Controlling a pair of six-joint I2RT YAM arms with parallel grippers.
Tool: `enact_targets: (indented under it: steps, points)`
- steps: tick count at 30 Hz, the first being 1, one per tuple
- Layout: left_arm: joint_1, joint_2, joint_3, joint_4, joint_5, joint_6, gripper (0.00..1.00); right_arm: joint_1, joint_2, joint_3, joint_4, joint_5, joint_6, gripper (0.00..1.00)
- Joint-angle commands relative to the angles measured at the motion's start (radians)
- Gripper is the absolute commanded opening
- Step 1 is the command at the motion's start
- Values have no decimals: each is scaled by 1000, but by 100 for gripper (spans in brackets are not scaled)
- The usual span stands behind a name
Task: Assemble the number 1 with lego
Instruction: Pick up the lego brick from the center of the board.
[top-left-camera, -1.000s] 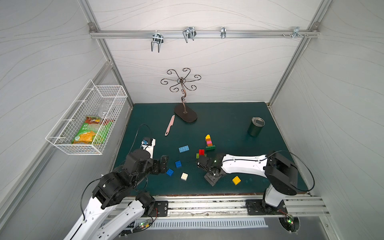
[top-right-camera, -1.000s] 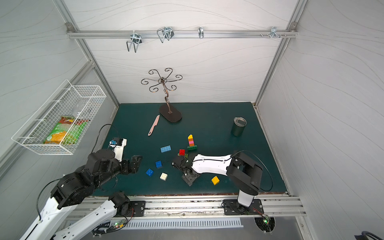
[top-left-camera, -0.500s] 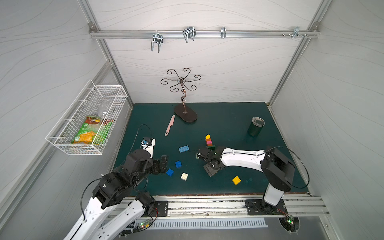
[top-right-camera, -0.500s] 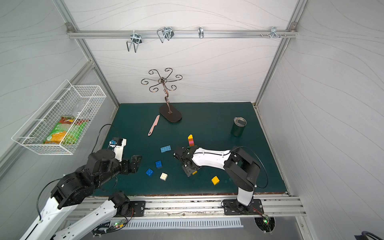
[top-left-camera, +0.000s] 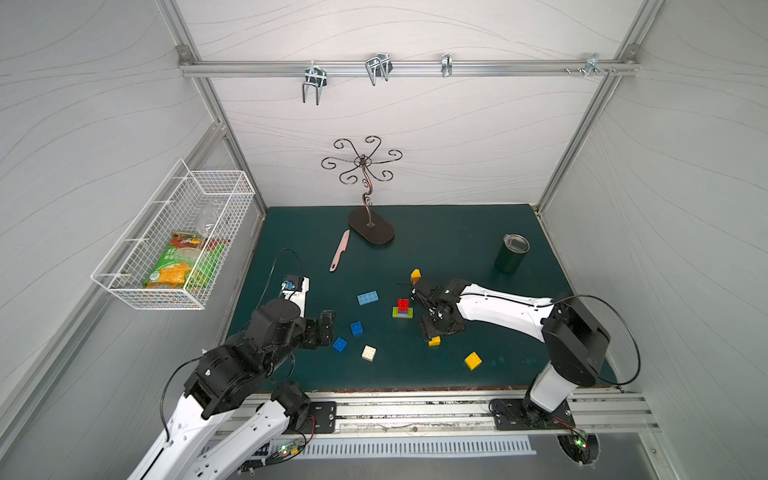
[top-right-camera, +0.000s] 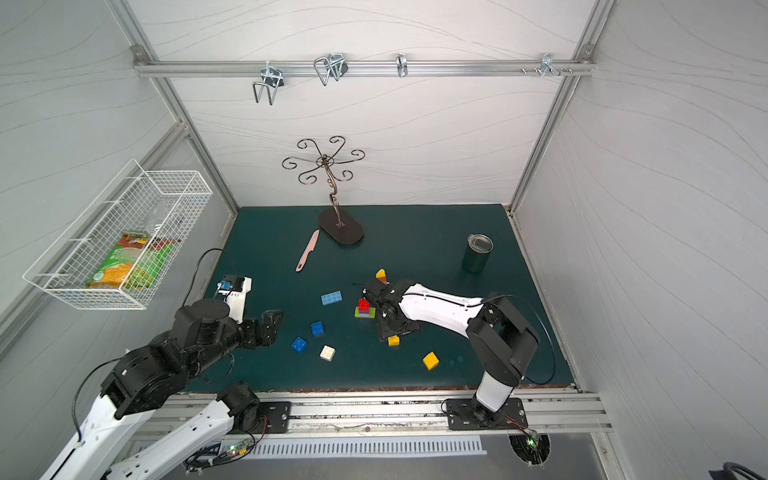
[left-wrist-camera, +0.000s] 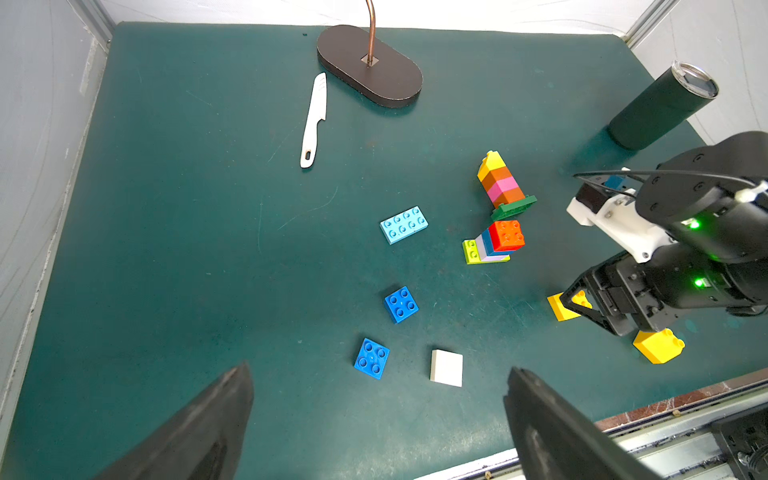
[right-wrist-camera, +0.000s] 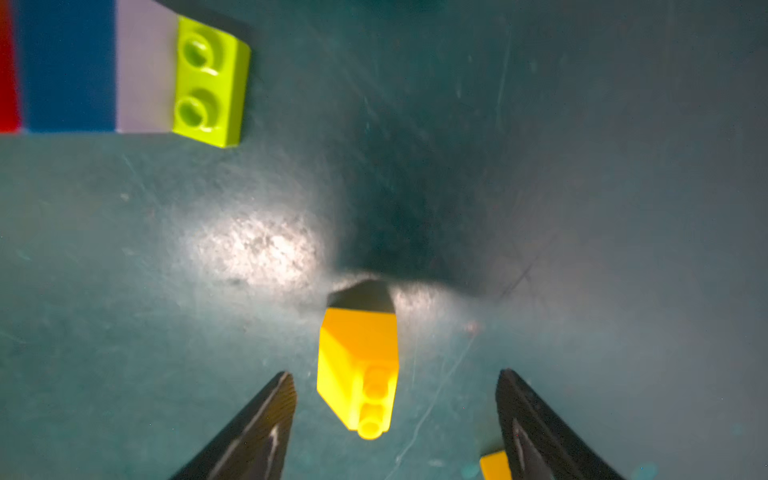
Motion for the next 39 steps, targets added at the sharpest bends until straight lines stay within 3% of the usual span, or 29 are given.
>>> enact_targets:
  steps: [1,5,10,26,31,39]
  points:
    - [5,-5,2,37,-32,-26,100,-4,2,33,-92,-70,98,76]
    - [5,52,35,2,-29,-41,100,-4,22,37,-85,-96,109,72]
    - [5,93,54,-15,2,-47,100,-2,45,55,-86,-89,102,58]
    - [5,67,2,33,-5,-38,100,0,145,98,-100,-67,107,57]
    - [5,64,-2,35,-5,-38,100,1,159,114,-105,-70,111,49]
    - [7,59,-5,38,-10,-37,100,1,183,121,-117,-67,121,47]
